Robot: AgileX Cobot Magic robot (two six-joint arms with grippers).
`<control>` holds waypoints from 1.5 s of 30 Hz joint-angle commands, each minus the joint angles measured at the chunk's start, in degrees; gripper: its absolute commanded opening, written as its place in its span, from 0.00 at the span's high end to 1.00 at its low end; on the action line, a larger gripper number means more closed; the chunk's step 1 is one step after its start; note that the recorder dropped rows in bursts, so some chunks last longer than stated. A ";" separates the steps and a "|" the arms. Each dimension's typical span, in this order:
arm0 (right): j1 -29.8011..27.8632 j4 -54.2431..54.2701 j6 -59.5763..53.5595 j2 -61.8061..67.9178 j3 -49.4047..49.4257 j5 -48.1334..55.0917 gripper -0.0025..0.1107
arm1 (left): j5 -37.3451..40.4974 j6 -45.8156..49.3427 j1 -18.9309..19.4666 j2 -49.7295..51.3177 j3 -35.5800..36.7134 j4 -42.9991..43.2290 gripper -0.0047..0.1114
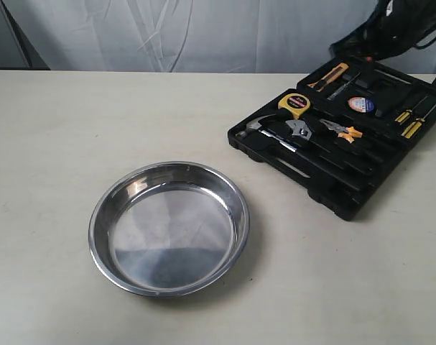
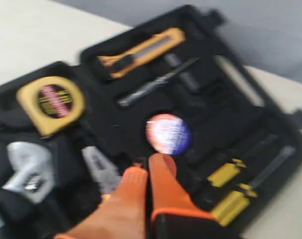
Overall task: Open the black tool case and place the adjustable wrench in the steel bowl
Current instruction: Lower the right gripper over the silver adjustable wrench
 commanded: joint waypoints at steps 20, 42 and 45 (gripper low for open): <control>-0.11 -7.18 9.44 8.70 0.19 25.38 0.99 | -0.16 -0.30 -0.21 0.20 -0.12 -0.23 0.96; 2.66 26.99 -39.59 11.96 0.19 5.76 0.80 | -0.16 -0.30 -0.21 0.20 -0.12 -0.23 0.96; 2.66 25.92 -39.59 11.96 0.19 4.42 0.56 | -0.16 -0.30 -0.21 0.20 -0.12 -0.23 0.96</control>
